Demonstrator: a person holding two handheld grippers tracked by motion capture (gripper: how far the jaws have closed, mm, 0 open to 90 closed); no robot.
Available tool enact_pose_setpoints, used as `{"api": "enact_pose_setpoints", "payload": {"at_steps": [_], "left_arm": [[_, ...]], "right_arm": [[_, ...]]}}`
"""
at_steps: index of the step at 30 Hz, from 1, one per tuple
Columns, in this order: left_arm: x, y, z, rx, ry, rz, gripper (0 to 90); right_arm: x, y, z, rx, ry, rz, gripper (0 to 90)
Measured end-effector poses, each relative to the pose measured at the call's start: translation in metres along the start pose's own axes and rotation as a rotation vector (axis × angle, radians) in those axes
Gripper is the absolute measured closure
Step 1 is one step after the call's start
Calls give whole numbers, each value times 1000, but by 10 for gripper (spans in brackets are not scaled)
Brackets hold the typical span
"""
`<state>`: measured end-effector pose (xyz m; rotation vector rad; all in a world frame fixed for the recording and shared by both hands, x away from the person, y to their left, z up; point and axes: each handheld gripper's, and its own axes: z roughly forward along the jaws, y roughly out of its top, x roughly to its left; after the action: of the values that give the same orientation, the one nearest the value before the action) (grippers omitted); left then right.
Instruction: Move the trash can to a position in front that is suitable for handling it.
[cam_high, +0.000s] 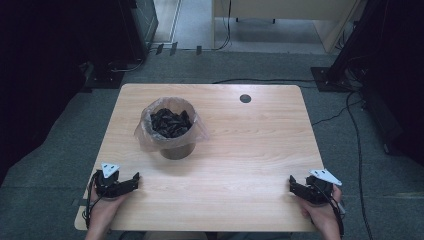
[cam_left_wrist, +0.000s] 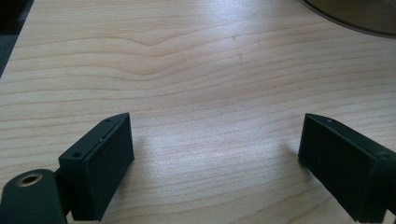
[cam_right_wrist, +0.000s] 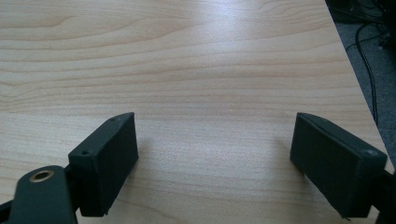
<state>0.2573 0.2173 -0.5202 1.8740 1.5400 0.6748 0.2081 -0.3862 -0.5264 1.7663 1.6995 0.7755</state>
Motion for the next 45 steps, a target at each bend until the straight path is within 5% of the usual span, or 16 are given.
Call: {"api": "enact_pose_setpoints", "payload": {"at_steps": [4, 11, 14, 16, 21, 25, 32, 36, 39, 42, 45], "left_arm": [[0, 0, 0, 0, -1, 1, 99], [0, 0, 0, 0, -2, 3, 101], [0, 0, 0, -2, -4, 4, 113], [0, 0, 0, -6, -4, 3, 129], [0, 2, 1, -10, 7, -8, 153], [0, 2, 1, -11, 8, -9, 154], [0, 1, 0, -26, 16, -21, 231], [0, 1, 0, -26, 18, -22, 228], [0, 2, 0, -26, 3, -9, 209], [1, 3, 0, -35, 7, -25, 339], [2, 6, 1, -38, 23, -69, 417]], "right_arm": [[0, 0, 0, 0, -2, 0, 153], [4, 2, -4, -61, -54, 30, 431], [10, 8, -10, -129, -9, 87, 486], [18, 13, -11, -153, 1, 79, 544], [45, 31, -9, -187, 62, 20, 583], [69, 50, -5, -219, 149, 51, 642], [130, 88, 5, -257, 285, -8, 749], [162, 106, 16, -287, 326, -86, 807], [182, 119, 26, -277, 346, -74, 810], [199, 131, 33, -275, 368, -68, 811], [211, 142, 40, -271, 343, -48, 835]]}}
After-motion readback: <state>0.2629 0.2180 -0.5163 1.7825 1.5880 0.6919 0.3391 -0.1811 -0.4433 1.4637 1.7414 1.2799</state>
